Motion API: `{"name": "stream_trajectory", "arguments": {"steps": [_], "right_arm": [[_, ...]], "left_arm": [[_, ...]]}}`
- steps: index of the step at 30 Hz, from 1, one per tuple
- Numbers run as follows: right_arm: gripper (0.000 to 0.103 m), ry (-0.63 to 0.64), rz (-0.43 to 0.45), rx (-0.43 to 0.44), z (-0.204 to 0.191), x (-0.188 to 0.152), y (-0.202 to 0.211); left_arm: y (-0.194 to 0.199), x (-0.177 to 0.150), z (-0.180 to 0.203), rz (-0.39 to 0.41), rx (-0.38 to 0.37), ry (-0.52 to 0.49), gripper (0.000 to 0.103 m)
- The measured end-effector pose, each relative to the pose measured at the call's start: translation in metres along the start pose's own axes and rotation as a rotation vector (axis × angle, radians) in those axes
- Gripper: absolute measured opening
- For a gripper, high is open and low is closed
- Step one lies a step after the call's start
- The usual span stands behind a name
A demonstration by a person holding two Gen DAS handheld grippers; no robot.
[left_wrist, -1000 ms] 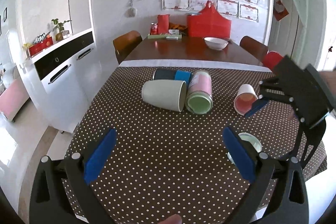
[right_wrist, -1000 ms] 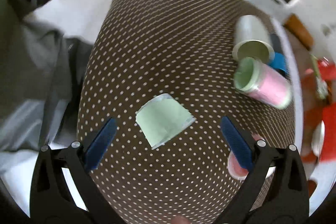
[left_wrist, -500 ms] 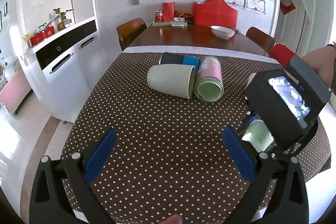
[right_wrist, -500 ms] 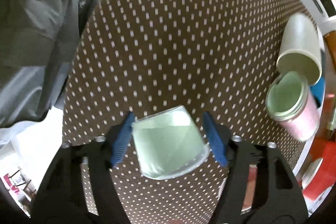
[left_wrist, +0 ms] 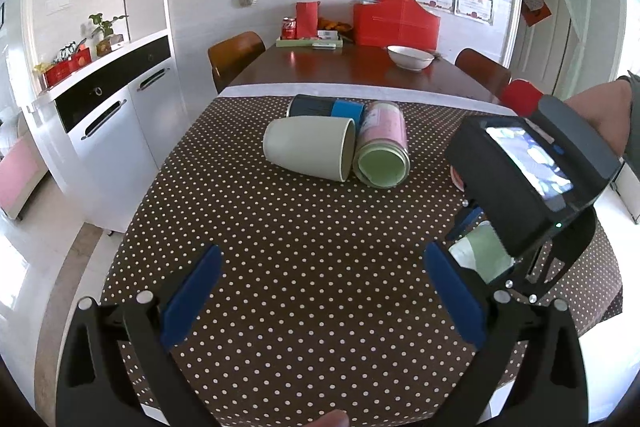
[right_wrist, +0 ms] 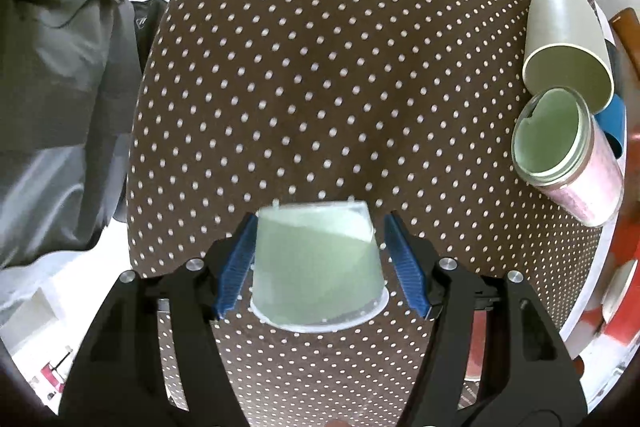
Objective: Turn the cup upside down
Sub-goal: 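Lift the pale green cup with the right tool and turn its rim downward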
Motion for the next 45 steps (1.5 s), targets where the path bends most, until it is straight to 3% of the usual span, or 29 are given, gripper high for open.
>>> {"name": "stream_trajectory", "arguments": {"steps": [6,8,10,12,15,19,23,26,29,34,39,45], "right_arm": [[0.064,0.012,-0.06,0.009,0.003,0.009,0.0],[0.055,0.007,-0.071,-0.001,0.005,0.011,0.0],[0.055,-0.013,-0.07,-0.023,0.007,0.012,0.002],[0.055,-0.047,-0.051,-0.036,0.014,0.011,0.009],[0.055,-0.168,0.045,-0.068,0.025,-0.001,0.027],[0.055,-0.421,0.246,-0.123,0.037,-0.029,0.051],[0.055,-0.899,0.558,-0.162,0.042,-0.07,0.066],[0.055,-1.216,0.749,-0.257,0.022,-0.092,0.058],[0.055,-1.452,0.842,-0.37,-0.004,-0.098,0.049],[0.055,-1.638,0.847,-0.561,-0.034,-0.107,0.032],[0.055,-1.718,0.842,-0.611,-0.043,-0.101,0.009],[0.056,-1.712,0.829,-0.628,-0.05,-0.08,-0.011]], "left_arm": [[0.003,-0.002,-0.004,0.001,-0.01,0.005,0.099],[0.004,-0.002,-0.004,0.001,-0.014,0.003,0.099],[0.005,-0.003,-0.004,0.0,-0.02,0.001,0.099],[0.006,-0.003,-0.005,0.0,-0.025,0.001,0.099],[0.008,-0.003,-0.006,0.005,-0.037,0.0,0.099],[0.011,-0.002,-0.006,0.015,-0.063,-0.005,0.099],[0.012,-0.001,-0.005,0.021,-0.097,-0.01,0.099],[0.012,0.0,-0.001,0.027,-0.125,-0.023,0.099],[0.014,0.001,0.002,0.033,-0.156,-0.038,0.099],[0.019,0.001,0.011,0.043,-0.204,-0.081,0.099],[0.018,-0.002,0.015,0.033,-0.238,-0.097,0.099],[0.017,-0.007,0.014,0.03,-0.245,-0.094,0.099]]}}
Point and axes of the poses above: each gripper's, at about its wrist camera, not at the fingertips, and y roughly against the way its jaws point, z to its right, x to its top, the point moved 1 cm from there along -y, roughly the way its jaws point, and after that the axes turned 7 degrees about y, right-handed, at the moved point
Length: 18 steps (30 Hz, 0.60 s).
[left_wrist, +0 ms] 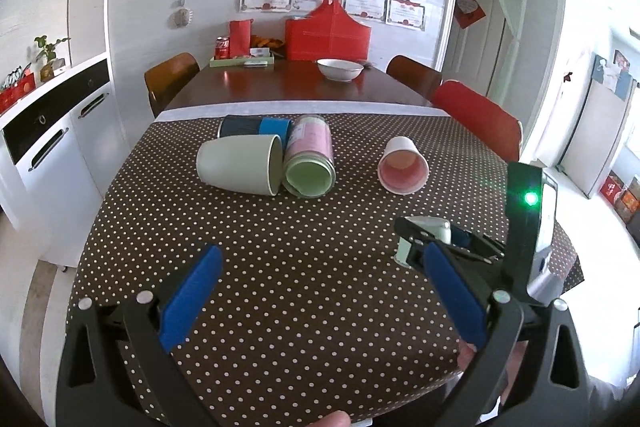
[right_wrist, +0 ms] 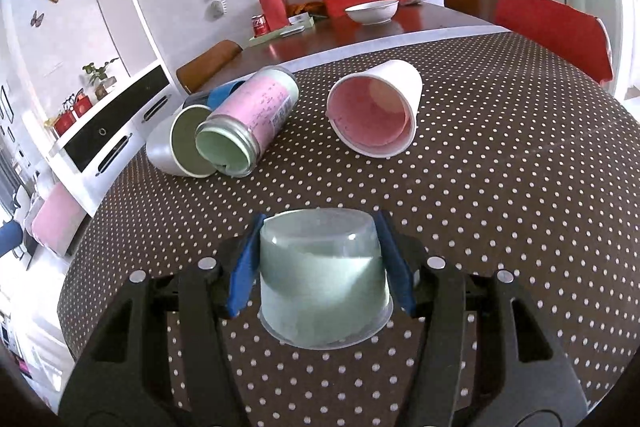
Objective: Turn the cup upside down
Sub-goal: 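Set the cup rim-down on the tablecloth and open the right tool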
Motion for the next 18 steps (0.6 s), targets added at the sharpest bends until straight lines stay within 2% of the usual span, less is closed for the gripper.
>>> {"name": "stream_trajectory", "arguments": {"steps": [4,9,11,18], "right_arm": [[0.061,0.046,0.007,0.009,-0.004,-0.008,0.013],[0.093,0.041,0.019,0.022,-0.002,-0.011,0.025],[0.097,0.042,0.024,0.03,-0.002,-0.011,0.03],[0.097,0.038,0.071,0.021,0.005,-0.005,0.06]], "left_arm": [[-0.001,-0.003,-0.001,-0.005,0.002,0.011,0.099],[0.004,-0.007,0.001,-0.001,0.006,0.007,0.099],[0.007,-0.008,0.002,0.004,0.009,0.007,0.099],[0.029,-0.014,0.013,0.048,0.023,-0.001,0.099]]}}
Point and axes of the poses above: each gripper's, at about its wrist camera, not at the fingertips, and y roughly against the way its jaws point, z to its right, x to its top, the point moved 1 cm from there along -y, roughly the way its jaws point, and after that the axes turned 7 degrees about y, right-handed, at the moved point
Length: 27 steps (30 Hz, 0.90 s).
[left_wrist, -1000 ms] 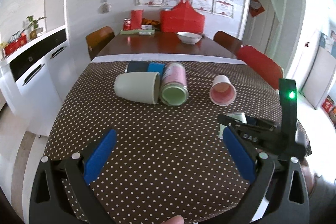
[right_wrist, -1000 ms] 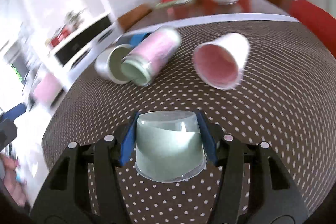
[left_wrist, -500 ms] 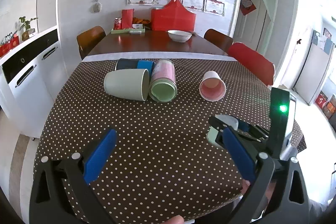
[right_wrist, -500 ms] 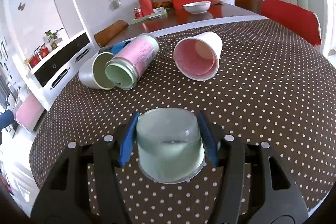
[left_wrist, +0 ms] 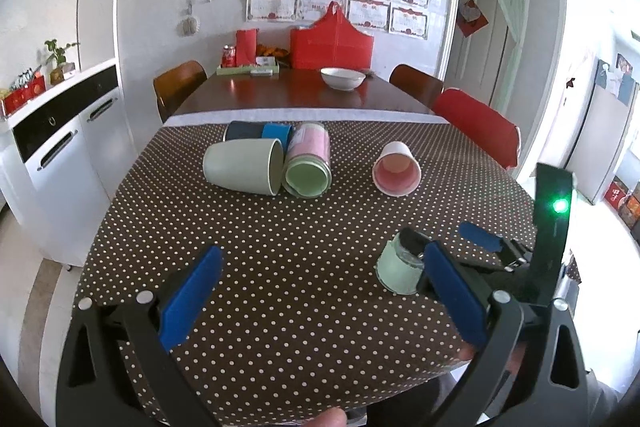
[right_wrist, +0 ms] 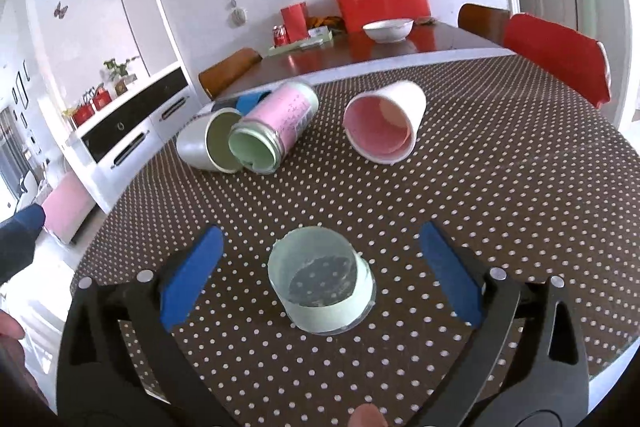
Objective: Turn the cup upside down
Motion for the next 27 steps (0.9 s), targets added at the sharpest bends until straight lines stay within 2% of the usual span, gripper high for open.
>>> {"name": "stream_trajectory", "arguments": {"steps": [7,12,18,27], "right_arm": [[0.097,0.01,0.065,-0.101,0.007,0.011,0.059],[0.097,0.057,0.11,-0.151,-0.003,0.012,0.104],[0.097,0.111,0.181,-0.175,-0.022,0.011,0.16],[0.097,0.091,0.26,-0.184,-0.028,0.003,0.216]], "left_arm": [[0.037,0.0,0.018,0.091,0.049,-0.027,0.099],[0.067,-0.004,0.03,0.172,0.098,-0.034,0.099],[0.105,-0.016,0.045,0.266,0.164,-0.03,0.099],[0.156,-0.023,0.058,0.364,0.199,0.004,0.099]]}}
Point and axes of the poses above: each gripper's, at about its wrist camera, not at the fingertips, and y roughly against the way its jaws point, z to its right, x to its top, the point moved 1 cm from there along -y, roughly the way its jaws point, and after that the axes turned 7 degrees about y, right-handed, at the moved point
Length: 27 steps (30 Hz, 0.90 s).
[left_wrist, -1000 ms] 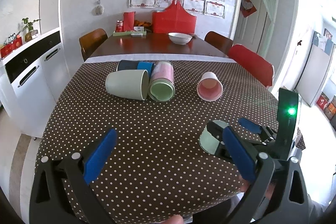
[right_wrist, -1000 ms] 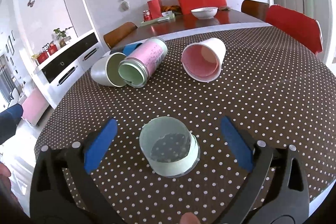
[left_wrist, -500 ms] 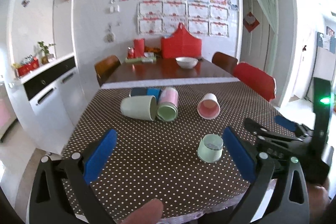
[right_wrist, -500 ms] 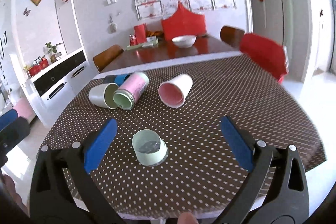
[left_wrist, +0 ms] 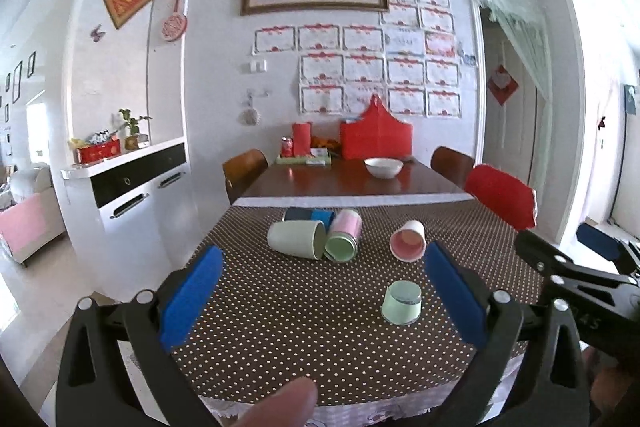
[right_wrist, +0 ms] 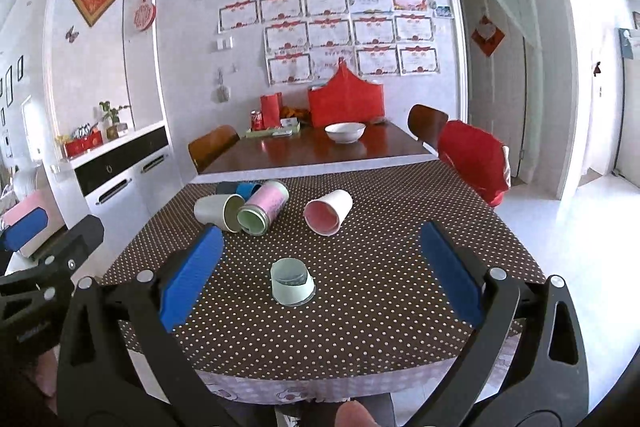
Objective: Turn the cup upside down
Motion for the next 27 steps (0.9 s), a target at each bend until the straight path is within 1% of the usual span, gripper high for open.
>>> {"name": "stream_trajectory", "arguments": {"steps": [8,15,27], "right_arm": [[0.097,0.002,0.009,-0.017,-0.003,0.001,0.013],[0.097,0.006,0.015,-0.017,-0.006,0.001,0.015],[0.097,0.014,0.022,-0.023,-0.011,0.002,0.019]], "left_arm": [[0.014,0.001,0.002,0.008,0.002,-0.003,0.099],[0.016,-0.004,0.002,0.01,0.008,-0.006,0.099],[0.018,-0.003,-0.002,0.014,0.014,0.002,0.099]]}}
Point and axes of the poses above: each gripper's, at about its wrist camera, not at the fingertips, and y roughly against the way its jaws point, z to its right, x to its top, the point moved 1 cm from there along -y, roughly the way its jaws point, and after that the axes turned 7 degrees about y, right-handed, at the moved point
